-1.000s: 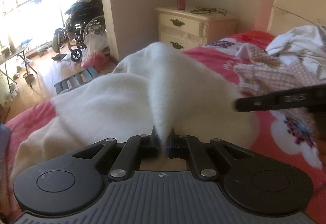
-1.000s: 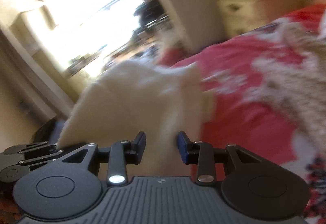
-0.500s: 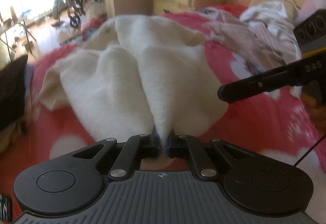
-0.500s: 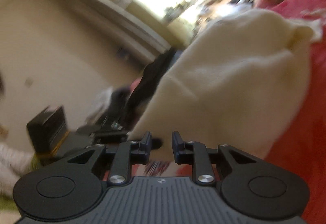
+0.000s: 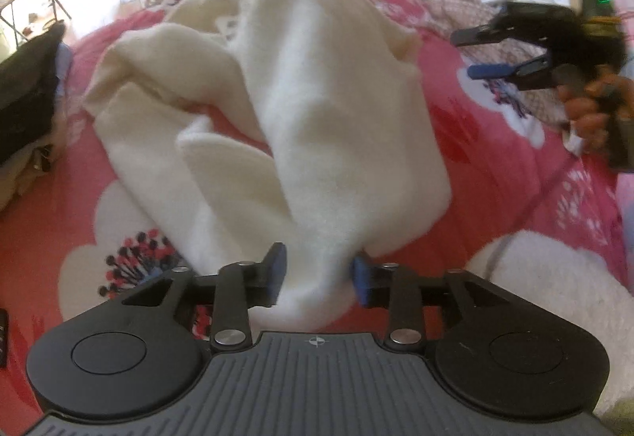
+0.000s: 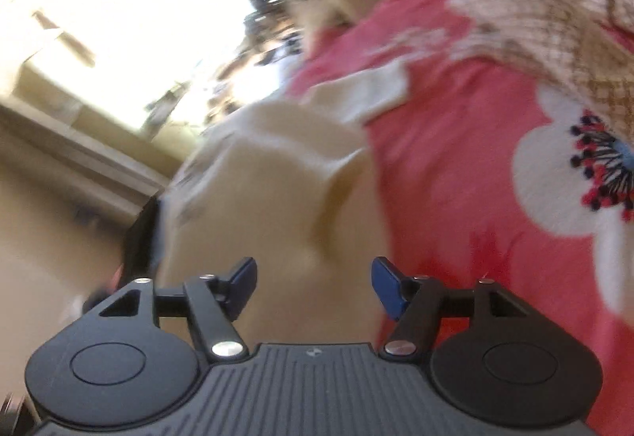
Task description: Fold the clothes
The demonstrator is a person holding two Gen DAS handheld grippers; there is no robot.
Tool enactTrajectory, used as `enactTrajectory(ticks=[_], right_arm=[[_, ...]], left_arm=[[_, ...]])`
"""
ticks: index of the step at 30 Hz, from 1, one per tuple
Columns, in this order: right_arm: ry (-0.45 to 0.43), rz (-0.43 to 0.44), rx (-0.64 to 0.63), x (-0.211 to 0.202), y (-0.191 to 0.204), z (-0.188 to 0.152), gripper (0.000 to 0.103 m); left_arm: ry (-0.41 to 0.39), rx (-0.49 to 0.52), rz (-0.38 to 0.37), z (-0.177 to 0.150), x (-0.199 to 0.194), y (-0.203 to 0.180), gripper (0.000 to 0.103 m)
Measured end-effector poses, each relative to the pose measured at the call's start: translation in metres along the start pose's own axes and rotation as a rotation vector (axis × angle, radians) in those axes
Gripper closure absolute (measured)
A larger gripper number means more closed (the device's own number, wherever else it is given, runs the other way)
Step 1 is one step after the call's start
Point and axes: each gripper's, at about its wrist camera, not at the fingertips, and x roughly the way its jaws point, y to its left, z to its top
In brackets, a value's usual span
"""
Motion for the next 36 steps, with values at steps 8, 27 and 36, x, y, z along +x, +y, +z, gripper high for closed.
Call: enactTrajectory(ticks=[8, 27, 36], right_arm=[[0.098, -0.015, 0.200, 0.059, -0.025, -0.006, 0.034], [0.037, 0.093, -0.044, 0.015, 0.026, -0.066, 0.095], [0.104, 0.128, -0.309, -0.009, 0.068, -0.091, 0.095]], left_arm=[[-0.065, 0.006, 0.022, 0.037, 0.011, 0.020, 0.059], [-0.039, -0.051, 0.025, 0.007, -0.065, 0.045, 0.053], [-0.186, 0.334, -0.059, 0.129, 0.013, -0.033, 0.041]])
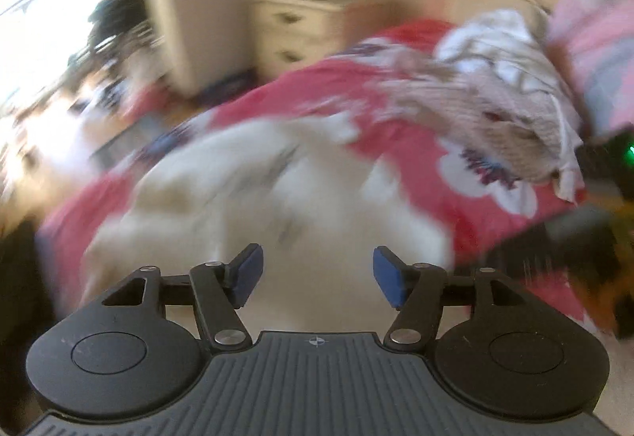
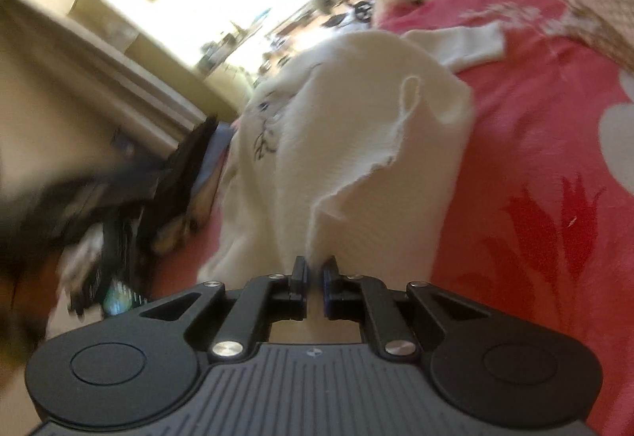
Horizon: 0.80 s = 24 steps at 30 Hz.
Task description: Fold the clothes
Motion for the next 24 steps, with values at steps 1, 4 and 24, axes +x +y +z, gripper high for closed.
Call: enactTrajectory(ticks=[1, 4, 24], right_arm=[[0.008, 0.002, -0.019, 0.001, 0.005, -0.004, 0.095], [0.028, 0.011, -0.063, 0.000, 0.016, -0.014, 0.095], [-0.141, -0.120, -0.015, -0.026, 0.000, -0.019, 0.051]], left_arm=[[0.013, 0.029, -0.025, 0.012, 0.019, -0.006, 0.041], [0.093, 0.132, -0.087, 0.036, 0.070, -0.022, 0.041], [0.118, -0.247, -0.164, 0.056, 0.079, 0.032, 0.100]])
